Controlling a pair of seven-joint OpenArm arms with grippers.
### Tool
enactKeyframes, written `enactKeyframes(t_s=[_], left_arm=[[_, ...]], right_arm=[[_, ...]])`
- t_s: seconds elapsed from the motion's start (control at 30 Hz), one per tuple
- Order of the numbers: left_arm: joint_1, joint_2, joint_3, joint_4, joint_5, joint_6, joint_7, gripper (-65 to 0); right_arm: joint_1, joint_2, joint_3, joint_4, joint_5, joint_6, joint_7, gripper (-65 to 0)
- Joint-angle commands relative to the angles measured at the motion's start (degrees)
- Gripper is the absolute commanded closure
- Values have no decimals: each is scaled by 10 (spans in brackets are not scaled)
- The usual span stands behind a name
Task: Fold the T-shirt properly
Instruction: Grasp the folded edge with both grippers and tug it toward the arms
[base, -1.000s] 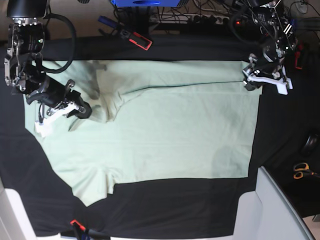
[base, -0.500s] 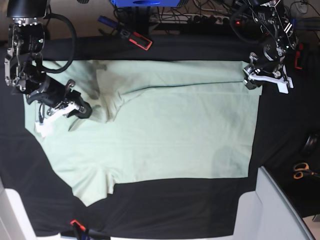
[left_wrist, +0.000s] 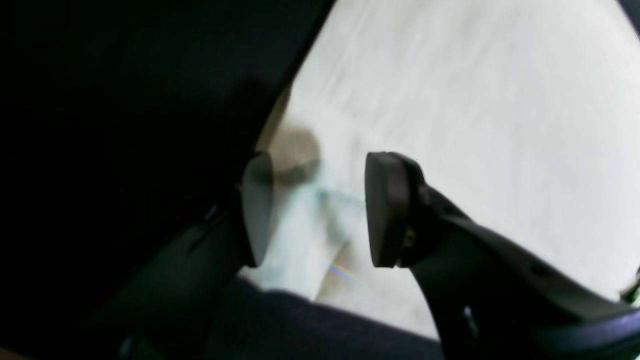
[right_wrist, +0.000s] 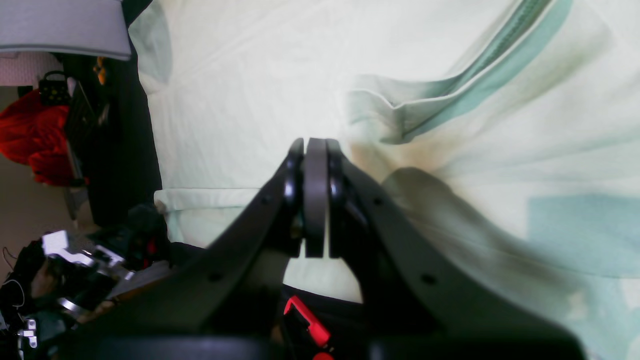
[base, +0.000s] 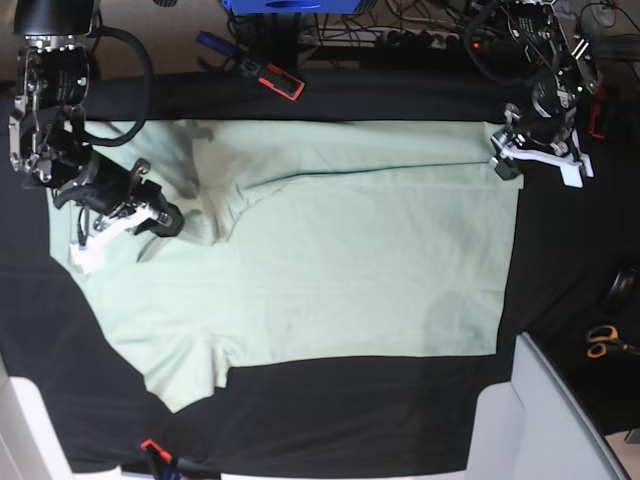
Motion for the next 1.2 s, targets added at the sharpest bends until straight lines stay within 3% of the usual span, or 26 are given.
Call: enactKeyframes(t_s=[0.0, 0.37, 1.0, 1.17], left_arm=[[-3, -7, -2, 10, -8, -2, -12, -294], [1, 4, -54, 7, -7, -2, -11, -292], [-15, 5, -52, -5, -6, -2, -10, -292], [-20, 3, -24, -23, -7, -2, -12, -292]], right_arm=[[4, 5, 2, 8, 10, 6, 6, 0], [4, 5, 1, 7, 10, 6, 6, 0], [4, 3, 1, 7, 10, 6, 6, 0], [4, 3, 3, 7, 10, 6, 6, 0]])
